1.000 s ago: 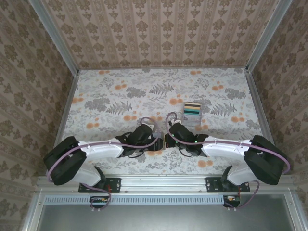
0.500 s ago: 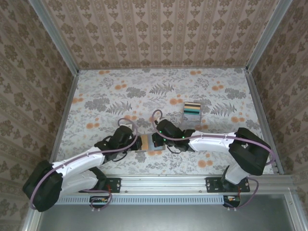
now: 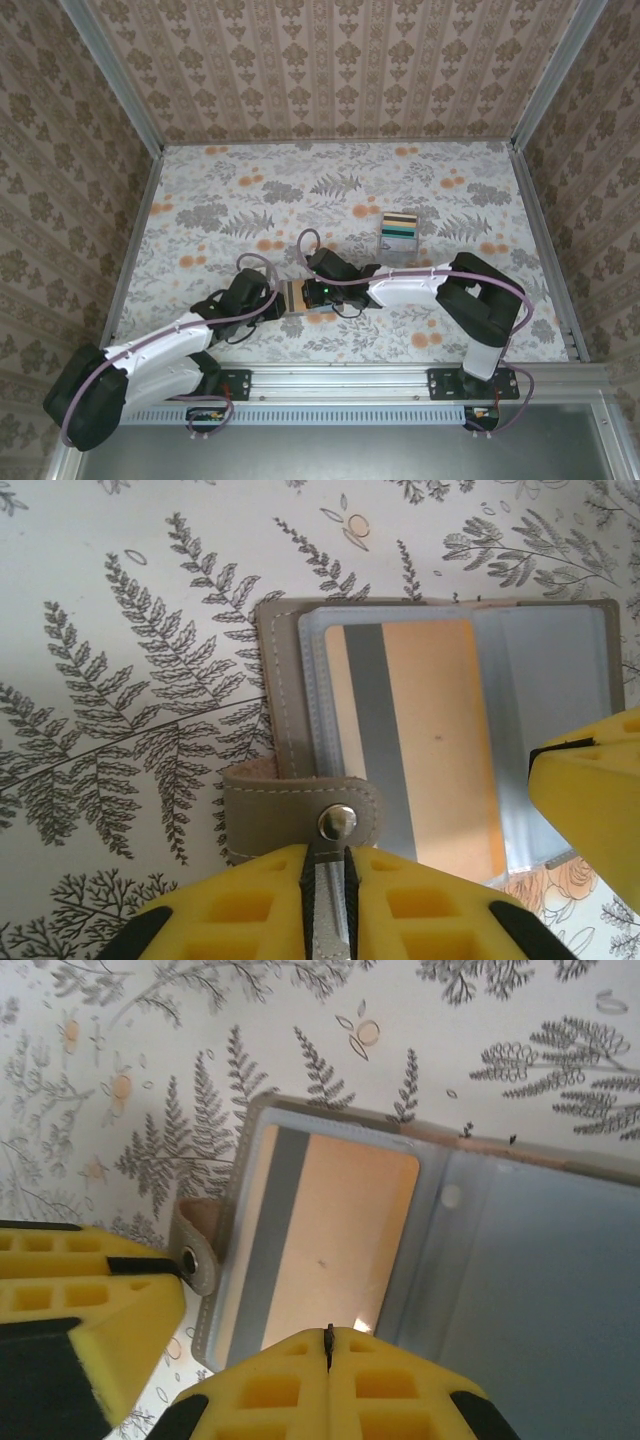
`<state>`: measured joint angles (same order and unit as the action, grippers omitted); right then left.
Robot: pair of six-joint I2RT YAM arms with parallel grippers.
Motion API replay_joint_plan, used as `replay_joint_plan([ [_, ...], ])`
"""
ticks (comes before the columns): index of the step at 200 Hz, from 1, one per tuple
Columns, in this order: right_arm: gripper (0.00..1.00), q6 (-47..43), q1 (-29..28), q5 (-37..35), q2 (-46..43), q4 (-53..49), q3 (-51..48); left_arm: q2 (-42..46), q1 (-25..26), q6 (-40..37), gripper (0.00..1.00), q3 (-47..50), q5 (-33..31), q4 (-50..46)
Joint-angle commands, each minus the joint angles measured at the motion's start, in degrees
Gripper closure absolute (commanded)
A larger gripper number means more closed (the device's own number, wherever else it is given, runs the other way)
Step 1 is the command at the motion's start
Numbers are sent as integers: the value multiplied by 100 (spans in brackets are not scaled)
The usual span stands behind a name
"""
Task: Take the credit cards out of the card holder
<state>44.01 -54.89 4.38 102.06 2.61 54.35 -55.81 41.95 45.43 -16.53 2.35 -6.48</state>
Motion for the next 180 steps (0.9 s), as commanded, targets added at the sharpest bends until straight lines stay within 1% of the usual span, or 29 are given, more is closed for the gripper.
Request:
replay_joint_plan([
  [1, 93, 190, 9, 37, 121, -216, 157, -66, -21, -57, 84, 71, -198, -256],
  [25, 90, 201, 30, 36, 202, -228, 186, -133, -25, -27, 86, 98, -215, -266],
  [52, 89, 231, 48, 63, 283, -204, 186, -257, -29, -9, 91, 90, -235, -249],
  [70, 88, 238, 53, 93, 299, -173, 191, -362, -21, -14, 92, 66, -252, -249],
  [87, 87, 237, 58, 124, 327, -142, 202, -458, -21, -8, 96, 45, -266, -262],
  [133, 86, 290, 70, 218, 401, -32, 183, -636, 12, 1, 98, -3, -288, -241],
  [152, 85, 336, 80, 338, 420, 114, 156, -729, 57, 14, 100, -21, -293, -197],
  [180, 84, 380, 91, 513, 448, 273, 157, -889, 132, 43, 100, -73, -296, -178],
])
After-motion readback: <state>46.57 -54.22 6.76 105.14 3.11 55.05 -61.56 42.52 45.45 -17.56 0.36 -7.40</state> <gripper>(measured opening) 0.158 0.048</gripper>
